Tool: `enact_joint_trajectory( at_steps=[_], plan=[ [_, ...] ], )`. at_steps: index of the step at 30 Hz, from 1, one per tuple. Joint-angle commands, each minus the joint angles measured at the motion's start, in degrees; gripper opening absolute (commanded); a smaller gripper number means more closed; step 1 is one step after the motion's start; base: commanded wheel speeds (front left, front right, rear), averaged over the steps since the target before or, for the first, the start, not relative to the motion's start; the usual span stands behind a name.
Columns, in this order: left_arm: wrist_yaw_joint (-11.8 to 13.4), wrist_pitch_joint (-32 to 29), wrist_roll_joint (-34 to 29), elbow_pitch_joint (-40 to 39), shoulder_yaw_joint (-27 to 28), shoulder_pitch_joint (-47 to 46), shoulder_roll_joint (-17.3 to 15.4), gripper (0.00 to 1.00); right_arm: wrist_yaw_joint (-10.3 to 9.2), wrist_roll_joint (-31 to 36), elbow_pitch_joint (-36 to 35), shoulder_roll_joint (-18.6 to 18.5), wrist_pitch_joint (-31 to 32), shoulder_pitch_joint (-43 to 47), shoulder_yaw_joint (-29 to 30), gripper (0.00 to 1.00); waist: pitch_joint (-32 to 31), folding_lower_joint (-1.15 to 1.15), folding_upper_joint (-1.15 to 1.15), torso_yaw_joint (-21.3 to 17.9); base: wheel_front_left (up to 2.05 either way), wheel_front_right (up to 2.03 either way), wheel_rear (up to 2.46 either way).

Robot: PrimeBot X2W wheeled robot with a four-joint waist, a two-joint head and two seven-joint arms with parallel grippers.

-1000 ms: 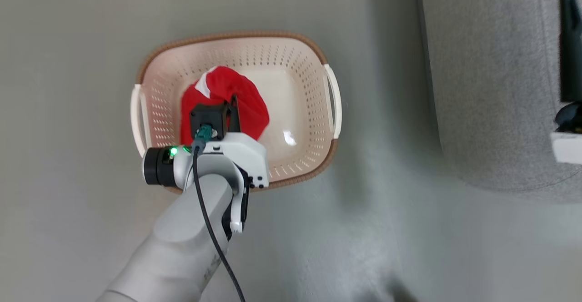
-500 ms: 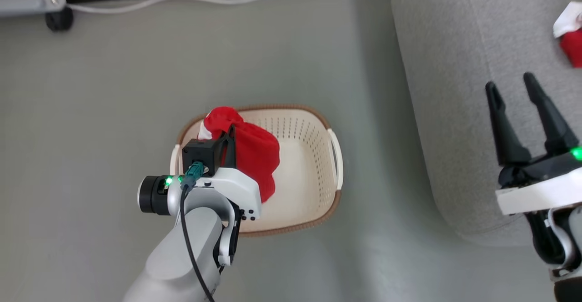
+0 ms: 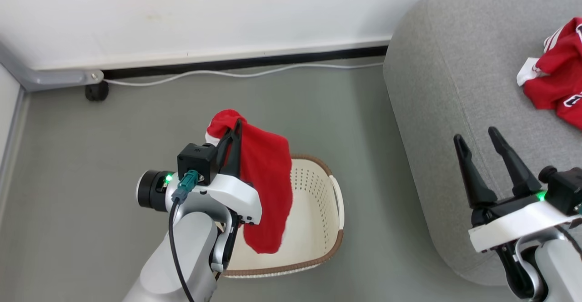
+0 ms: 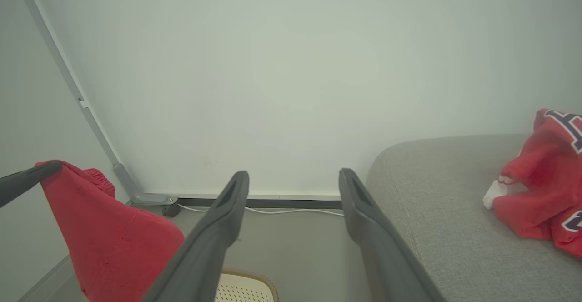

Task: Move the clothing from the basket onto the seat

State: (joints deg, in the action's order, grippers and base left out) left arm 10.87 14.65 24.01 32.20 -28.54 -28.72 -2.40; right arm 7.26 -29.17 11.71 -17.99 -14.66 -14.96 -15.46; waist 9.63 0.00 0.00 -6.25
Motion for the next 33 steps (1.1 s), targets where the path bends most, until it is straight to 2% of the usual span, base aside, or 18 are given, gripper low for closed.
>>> enact_joint_trajectory(
  at_steps=[1,8,17,26,33],
  plan=[
    [-0.65,0.35,-1.01,-2.06,2.04,-0.91,-0.67,0.00,0.23,0.63,-0.83,-0.48,-0.34,0.66,-0.90,1.00,-1.48,0.00,0.00,0.31,0.00,0.00,0.00],
    [-3.03,0.35,-4.20,-7.10,1.84,-3.55,-1.43,0.00,0.23,1.68,0.60,0.96,-0.34,2.11,-1.11,1.00,-3.40,0.00,0.00,0.84,0.00,0.00,0.00],
    [-4.28,-2.40,-6.49,-15.07,-0.43,-7.95,-2.79,0.00,0.23,2.51,1.96,1.82,-0.34,2.84,-2.16,1.00,-4.53,0.00,0.00,1.44,0.00,0.00,0.00],
    [-4.01,-6.46,-8.20,-22.26,-1.89,-12.32,-3.46,0.00,0.23,2.16,2.29,1.46,-0.34,1.85,-5.18,1.00,-4.17,0.00,0.00,2.16,0.00,0.00,0.00],
    [-3.44,-7.45,-9.08,-25.30,-4.09,-14.44,-2.43,0.00,0.23,-0.11,0.80,-1.20,-0.34,-2.59,-12.21,1.00,-3.14,0.00,0.00,2.65,0.00,0.00,0.00]
  ],
)
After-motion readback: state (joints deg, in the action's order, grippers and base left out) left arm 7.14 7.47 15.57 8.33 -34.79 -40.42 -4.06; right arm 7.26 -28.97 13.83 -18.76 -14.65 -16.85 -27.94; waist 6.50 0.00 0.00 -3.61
